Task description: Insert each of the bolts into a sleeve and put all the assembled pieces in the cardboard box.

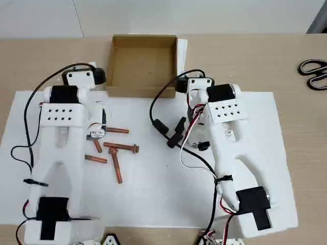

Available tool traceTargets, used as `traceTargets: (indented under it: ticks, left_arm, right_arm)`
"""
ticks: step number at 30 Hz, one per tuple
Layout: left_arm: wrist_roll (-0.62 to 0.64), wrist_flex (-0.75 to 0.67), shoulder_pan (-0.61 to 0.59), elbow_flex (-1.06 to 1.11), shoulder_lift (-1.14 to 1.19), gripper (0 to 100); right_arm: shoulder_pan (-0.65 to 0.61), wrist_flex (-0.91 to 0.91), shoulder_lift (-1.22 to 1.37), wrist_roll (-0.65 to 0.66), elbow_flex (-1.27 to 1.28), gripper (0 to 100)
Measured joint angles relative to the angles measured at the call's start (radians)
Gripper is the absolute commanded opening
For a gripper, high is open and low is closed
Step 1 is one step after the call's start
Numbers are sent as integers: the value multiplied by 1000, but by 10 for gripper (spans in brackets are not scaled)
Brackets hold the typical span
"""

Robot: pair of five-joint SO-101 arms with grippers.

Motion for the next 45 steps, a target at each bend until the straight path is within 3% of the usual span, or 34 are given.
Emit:
traceTargets:
  ticks: [12, 19, 28, 38, 45]
  left_arm:
    - [64, -20, -8, 0, 209, 8]
    - [68, -72, -8, 0, 221, 8]
    - [71, -143, -117, 0, 222, 10]
    - [71, -195, -117, 0, 226, 12]
    - [71, -215, -117, 0, 348, 11]
  right_arm:
    - [0, 0, 0, 0, 0, 4]
    - [0, 0, 0, 0, 0, 4]
    - [0, 0, 0, 0, 0, 4]
    - [0, 0, 0, 0, 0, 4]
    - [0, 0, 0, 0, 0, 4]
